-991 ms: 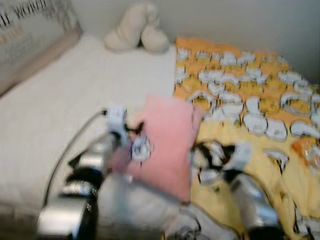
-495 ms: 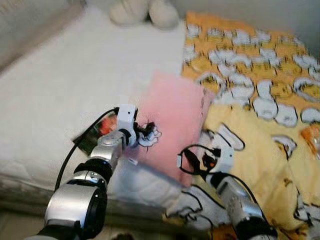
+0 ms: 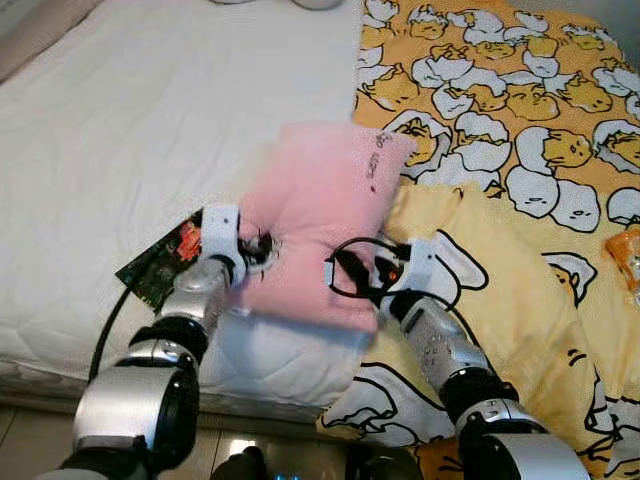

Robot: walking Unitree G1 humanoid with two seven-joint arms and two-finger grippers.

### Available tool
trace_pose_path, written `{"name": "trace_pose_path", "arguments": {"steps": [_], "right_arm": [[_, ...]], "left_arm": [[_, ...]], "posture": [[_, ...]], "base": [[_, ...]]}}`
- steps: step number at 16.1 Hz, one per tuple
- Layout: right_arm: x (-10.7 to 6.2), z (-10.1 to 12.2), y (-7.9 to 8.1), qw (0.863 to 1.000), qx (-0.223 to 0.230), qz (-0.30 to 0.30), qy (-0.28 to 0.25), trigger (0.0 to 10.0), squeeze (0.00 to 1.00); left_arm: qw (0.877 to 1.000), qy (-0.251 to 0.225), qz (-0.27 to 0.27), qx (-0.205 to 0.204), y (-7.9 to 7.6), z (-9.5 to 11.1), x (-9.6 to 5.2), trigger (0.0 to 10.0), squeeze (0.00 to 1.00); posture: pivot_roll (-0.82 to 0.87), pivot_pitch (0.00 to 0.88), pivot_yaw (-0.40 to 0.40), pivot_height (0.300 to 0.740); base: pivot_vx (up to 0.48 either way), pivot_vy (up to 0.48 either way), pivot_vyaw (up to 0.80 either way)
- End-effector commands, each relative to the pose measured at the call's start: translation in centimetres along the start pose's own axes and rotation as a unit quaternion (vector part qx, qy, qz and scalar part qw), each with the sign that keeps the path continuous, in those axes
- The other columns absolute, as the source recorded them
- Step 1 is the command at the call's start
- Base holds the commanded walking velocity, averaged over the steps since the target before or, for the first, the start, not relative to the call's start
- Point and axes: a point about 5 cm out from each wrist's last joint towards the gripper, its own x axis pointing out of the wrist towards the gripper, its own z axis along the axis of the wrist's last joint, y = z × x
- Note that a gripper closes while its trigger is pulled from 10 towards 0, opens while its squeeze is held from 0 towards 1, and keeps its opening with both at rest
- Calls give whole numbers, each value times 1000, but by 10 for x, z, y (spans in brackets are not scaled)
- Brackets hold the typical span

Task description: Clean up the room

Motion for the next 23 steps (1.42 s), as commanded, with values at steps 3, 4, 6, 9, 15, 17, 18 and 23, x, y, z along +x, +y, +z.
{"name": "trace_pose_path", "arguments": {"steps": [3,4,6,9,15,17,18,23], "right_arm": [[-13,3,-5,999,-27,6,-28,10000,0],[-16,0,-7,999,-28,6,-24,10000,0],[-22,-19,-14,1000,-22,-2,13,10000,0],[-32,-52,-29,994,6,-39,104,0,0],[-13,-36,-11,996,24,-3,81,0,0],[-9,-36,-3,996,39,15,77,0,0],[-8,-37,-3,996,41,14,77,0,0],[-26,-51,-28,991,-11,-62,119,0,0]], "left_arm": [[998,-27,-53,-8,2,4,-3,10000,0],[998,-11,-57,-15,4,-2,-4,10000,0],[996,76,-40,-28,11,-40,-13,10000,0],[983,167,-47,-53,-12,-80,-21,0,0],[987,135,-70,-57,-32,-63,-12,0,0],[985,146,-74,-54,-33,-70,-15,0,0],[985,148,-76,-51,-33,-72,-15,0,0],[985,145,-71,-54,-27,-78,-19,0,0]], "posture": [[116,277,-55,740],[121,272,-56,740],[121,274,-56,740],[102,288,-68,740],[95,280,-62,740],[115,259,-62,740],[120,251,-60,740],[143,192,-45,740]], "base": [[0,0,0],[0,0,0],[0,0,0],[0,0,0],[0,0,0],[0,0,0],[0,0,0],[0,0,0]]}}
